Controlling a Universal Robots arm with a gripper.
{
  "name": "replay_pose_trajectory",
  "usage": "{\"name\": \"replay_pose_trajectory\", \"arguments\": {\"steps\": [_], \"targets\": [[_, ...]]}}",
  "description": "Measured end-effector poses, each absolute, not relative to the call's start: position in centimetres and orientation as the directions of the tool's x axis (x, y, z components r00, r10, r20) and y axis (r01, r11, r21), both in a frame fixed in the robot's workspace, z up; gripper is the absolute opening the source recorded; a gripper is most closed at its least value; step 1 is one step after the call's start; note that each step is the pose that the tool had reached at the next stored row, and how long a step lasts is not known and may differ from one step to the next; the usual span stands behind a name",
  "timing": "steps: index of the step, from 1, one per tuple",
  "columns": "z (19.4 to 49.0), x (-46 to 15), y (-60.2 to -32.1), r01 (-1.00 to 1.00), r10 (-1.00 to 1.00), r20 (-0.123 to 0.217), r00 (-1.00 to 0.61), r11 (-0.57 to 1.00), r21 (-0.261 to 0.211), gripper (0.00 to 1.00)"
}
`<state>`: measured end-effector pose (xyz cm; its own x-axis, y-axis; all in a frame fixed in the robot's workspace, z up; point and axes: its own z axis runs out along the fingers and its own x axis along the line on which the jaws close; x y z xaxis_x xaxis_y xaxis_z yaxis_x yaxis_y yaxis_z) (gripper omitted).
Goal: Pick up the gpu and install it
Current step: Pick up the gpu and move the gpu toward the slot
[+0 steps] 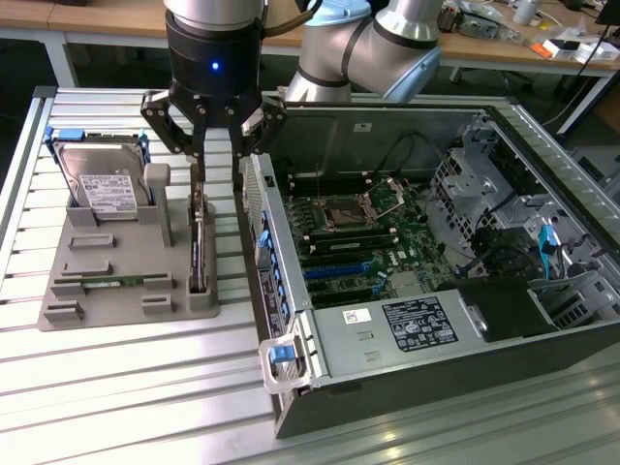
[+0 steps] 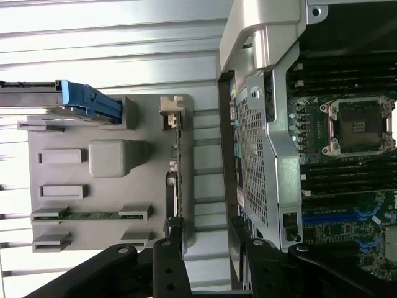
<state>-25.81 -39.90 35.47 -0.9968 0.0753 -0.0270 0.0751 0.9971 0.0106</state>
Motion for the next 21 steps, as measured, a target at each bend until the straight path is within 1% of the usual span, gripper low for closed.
{"name": "replay_pose_trajectory", "arguments": {"steps": [21], "targets": [[34.63, -26.28, -39.89, 0.075, 0.075, -0.027, -0.997, 0.997, 0.01, 0.42]]}}
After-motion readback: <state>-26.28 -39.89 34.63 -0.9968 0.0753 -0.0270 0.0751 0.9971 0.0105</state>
